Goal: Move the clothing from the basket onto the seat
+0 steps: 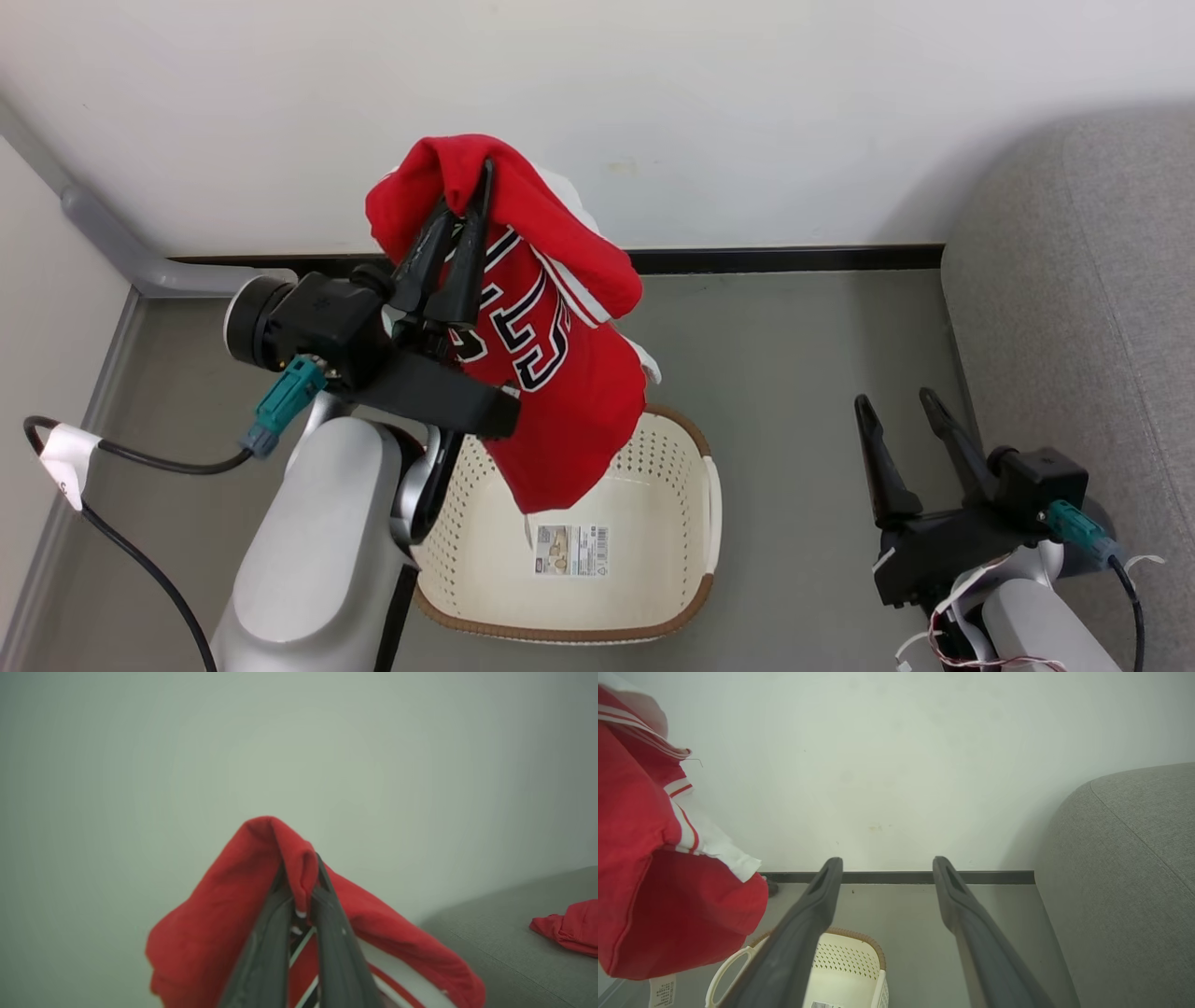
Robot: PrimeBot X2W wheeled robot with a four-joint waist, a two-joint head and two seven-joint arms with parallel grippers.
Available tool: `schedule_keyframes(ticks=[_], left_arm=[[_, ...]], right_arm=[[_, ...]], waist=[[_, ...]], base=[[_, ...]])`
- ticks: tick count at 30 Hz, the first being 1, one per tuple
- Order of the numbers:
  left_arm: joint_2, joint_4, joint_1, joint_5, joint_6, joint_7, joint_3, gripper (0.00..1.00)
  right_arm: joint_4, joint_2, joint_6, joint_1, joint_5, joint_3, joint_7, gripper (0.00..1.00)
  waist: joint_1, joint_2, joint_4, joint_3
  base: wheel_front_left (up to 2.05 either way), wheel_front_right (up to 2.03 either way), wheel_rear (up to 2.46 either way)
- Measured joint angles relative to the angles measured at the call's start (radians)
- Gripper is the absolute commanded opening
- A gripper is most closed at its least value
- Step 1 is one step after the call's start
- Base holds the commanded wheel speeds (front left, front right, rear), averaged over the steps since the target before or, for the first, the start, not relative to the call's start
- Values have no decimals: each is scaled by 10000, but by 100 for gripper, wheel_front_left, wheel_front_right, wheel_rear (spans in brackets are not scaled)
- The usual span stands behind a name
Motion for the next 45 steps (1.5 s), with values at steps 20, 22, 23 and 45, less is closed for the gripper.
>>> schedule_keyframes(ticks=[20,22,23,45], left_arm=[[-10,-894,-5,102,-4,0,-702,0],[-10,-894,-9,102,-4,0,-805,0],[-10,-894,-15,102,-4,0,-848,0],[-17,-1281,-223,-21,-12,0,-1766,0]], right_arm=[[-1584,42,437,-1467,-144,3066,-2,100],[-1597,44,437,-1650,-136,3532,-2,100],[-1590,35,437,-1741,-117,3797,-2,100],[94,19,334,-3729,1095,5845,-2,100]], waist=[[0,0,163,53],[0,0,239,68],[0,0,278,77],[1,0,826,227]], base=[[0,0,0],[0,0,0],[0,0,0],[0,0,0]])
